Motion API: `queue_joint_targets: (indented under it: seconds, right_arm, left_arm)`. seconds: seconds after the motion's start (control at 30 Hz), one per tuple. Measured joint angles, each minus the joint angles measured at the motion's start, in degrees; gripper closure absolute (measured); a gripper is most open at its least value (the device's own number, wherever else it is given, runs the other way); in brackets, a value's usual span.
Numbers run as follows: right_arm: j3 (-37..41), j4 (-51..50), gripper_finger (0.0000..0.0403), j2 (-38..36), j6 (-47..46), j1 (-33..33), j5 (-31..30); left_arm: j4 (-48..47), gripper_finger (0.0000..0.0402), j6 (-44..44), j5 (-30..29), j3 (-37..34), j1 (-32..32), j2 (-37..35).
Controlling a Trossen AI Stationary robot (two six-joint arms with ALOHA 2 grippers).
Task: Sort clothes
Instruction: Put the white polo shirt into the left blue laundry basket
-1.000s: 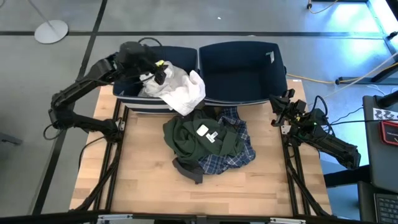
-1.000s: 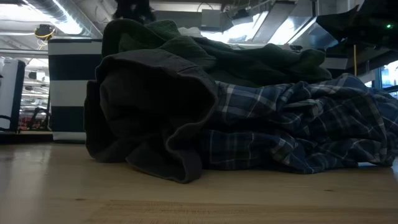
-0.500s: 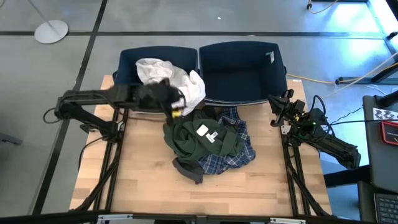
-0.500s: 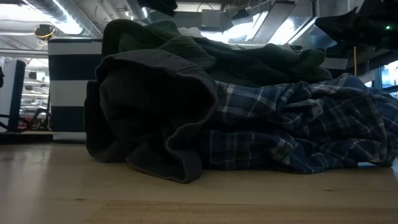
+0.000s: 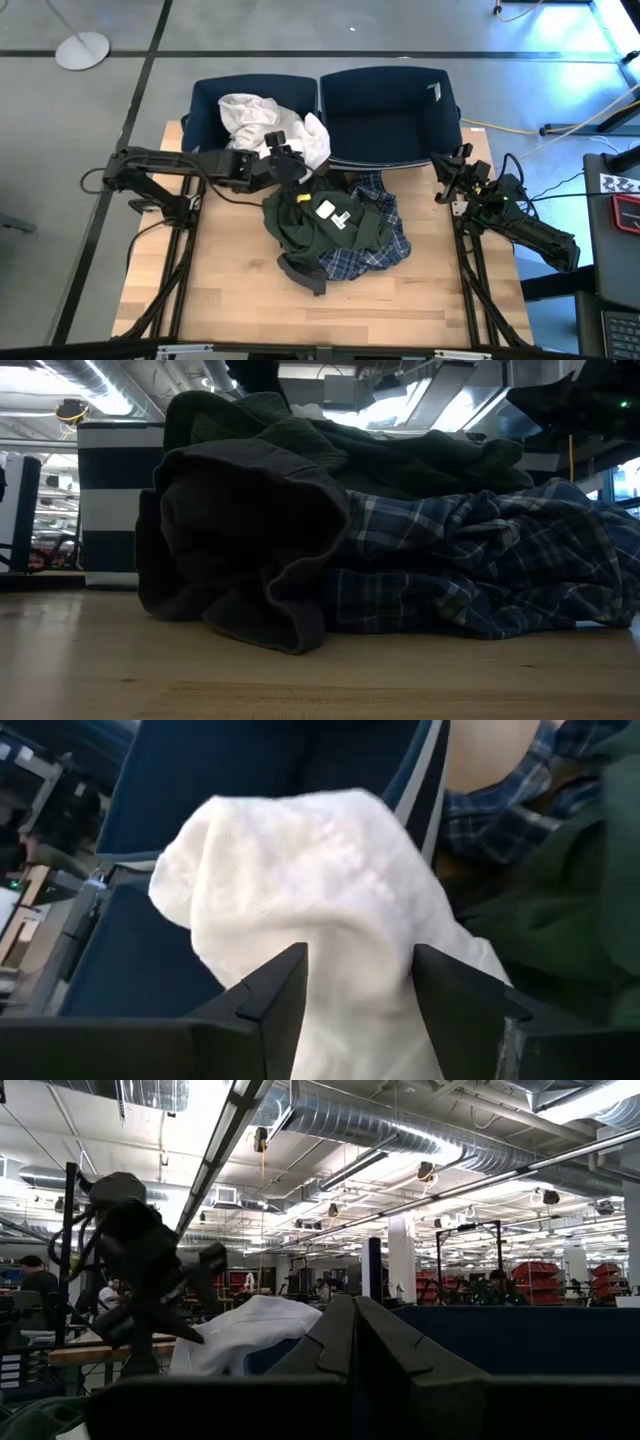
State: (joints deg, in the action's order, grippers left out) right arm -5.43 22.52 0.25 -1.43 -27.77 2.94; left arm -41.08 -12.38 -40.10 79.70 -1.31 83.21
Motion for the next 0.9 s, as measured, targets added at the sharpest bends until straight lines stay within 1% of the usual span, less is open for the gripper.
queue_joint_targets:
  seconds: [0.1, 0.23, 0.53, 0.6, 0.67, 0.8, 0.9]
  right_arm:
    - [0.0, 0.0, 0.0384, 0.0, 0.0, 0.0, 0.0]
    - [0.0, 0.0, 0.0384, 0.0, 0.0, 0.0, 0.0]
    - [0.0, 0.0, 0.0384, 0.0, 0.1, 0.0, 0.0]
    - [0.0, 0.0, 0.0384, 0.0, 0.1, 0.0, 0.0]
    - [0.0, 0.0, 0.0384, 0.0, 0.1, 0.0, 0.0]
    - [0.0, 0.0, 0.0384, 0.0, 0.2, 0.0, 0.0]
    - [0.0, 0.0, 0.0384, 0.0, 0.2, 0.0, 0.0]
  left_arm:
    - [0.4, 0.0248, -0.3, -0.2, 0.0, 0.6, 0.1]
    - [-0.1, 0.0283, -0.4, -0.2, 0.0, 1.2, 0.1]
    - [0.5, 0.0390, -2.0, -0.2, 0.0, 1.2, 0.1]
    - [1.0, 0.0397, -2.0, -0.2, 0.0, 1.3, -0.1]
    - [1.3, 0.0394, -2.0, -1.7, 0.7, 1.5, -0.4]
    - [1.5, 0.0398, -4.7, -9.0, 3.7, 1.8, -2.0]
    - [2.5, 0.0398, -6.2, -12.5, 5.9, 3.7, -3.9]
